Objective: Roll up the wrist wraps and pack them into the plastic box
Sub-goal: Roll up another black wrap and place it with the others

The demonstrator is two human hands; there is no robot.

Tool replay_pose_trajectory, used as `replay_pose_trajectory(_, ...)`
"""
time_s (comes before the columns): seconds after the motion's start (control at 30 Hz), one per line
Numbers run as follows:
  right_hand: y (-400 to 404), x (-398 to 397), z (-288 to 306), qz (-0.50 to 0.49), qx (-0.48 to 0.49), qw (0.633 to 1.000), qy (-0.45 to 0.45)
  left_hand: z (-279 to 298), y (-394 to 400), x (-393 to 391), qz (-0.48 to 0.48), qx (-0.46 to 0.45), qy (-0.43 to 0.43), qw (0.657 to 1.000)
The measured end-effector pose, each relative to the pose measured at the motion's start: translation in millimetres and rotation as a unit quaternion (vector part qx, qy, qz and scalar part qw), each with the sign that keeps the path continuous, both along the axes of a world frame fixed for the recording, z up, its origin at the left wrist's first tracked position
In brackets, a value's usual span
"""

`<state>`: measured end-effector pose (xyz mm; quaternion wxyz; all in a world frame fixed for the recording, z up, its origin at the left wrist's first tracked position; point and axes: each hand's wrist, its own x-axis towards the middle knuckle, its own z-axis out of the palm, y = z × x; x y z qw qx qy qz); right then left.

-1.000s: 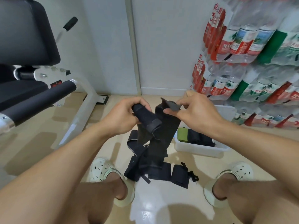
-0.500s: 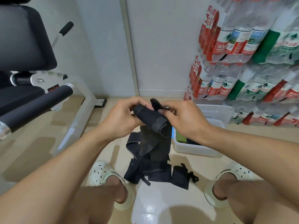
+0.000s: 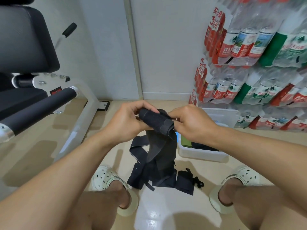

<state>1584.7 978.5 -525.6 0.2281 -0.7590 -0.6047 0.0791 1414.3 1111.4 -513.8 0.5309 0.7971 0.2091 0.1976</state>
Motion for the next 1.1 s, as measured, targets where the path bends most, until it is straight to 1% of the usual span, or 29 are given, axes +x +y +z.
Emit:
replay_pose_trajectory(0.1,-0.9,5.8,1.7,0.029,-0.017,0.999,0.029,2.1,-1.0,0.7,-0.002,0.003,0.013,1.0)
replay_pose_trajectory(0.17,-1.5,9.7,2.4,0.049,-0.013,0.996,0.077,3.1,-2.4,1.8,0.008,0.009,0.007,1.0)
replay_pose_trajectory(0.23,-2.7,14.3,3.1,0.048,-0.001,0.987,0.151,3.6,-2.5,2.8,0.026,0.013,0.006,1.0)
replay_pose_trajectory(0.27,-3.6,15.9,4.4,0.036,0.009,0.978,0.203,3.3,-2.0,3.0,0.038,0.013,0.008,0.999)
replay_pose_trajectory(0.33,-6.6,17.0,6.5,0.021,0.034,0.948,0.315,3.0,-1.8,3.7,0.062,0.015,0.012,0.998)
replay_pose_trajectory(0.37,-8.0,15.7,7.6,0.027,0.041,0.932,0.359,2.9,-2.5,4.2,0.071,0.013,0.014,0.997)
replay_pose_trajectory(0.4,-9.0,14.2,7.8,0.038,0.041,0.922,0.383,2.6,-3.4,4.9,0.079,0.012,0.015,0.997)
replay_pose_trajectory(0.43,-10.2,12.1,8.3,0.048,0.039,0.919,0.39,2.6,-4.8,5.9,0.084,0.011,0.015,0.996)
replay_pose_trajectory(0.57,-10.7,8.4,12.4,0.065,0.037,0.928,0.364,1.4,-5.6,8.2,0.117,0.009,0.008,0.993)
replay_pose_trajectory(0.63,-10.1,7.3,11.9,0.053,0.046,0.936,0.345,2.7,-6.4,9.2,0.126,0.019,0.018,0.992)
replay_pose_trajectory(0.77,-6.6,7.0,4.5,0.022,0.062,0.948,0.31,4.1,-14.0,12.4,0.086,0.029,0.02,0.996)
replay_pose_trajectory(0.9,-3.1,14.7,4.7,0.032,0.093,0.95,0.295,-0.8,-11.9,15.5,0.072,-0.038,0.003,0.997)
replay_pose_trajectory(1.0,-2.8,17.0,5.4,0.049,0.115,0.95,0.284,-1.3,-12.4,13.2,0.027,-0.082,0.03,0.996)
replay_pose_trajectory(1.1,-0.9,21.8,4.4,0.05,0.146,0.946,0.287,3.2,-14.2,12.9,0.002,-0.16,0.034,0.987)
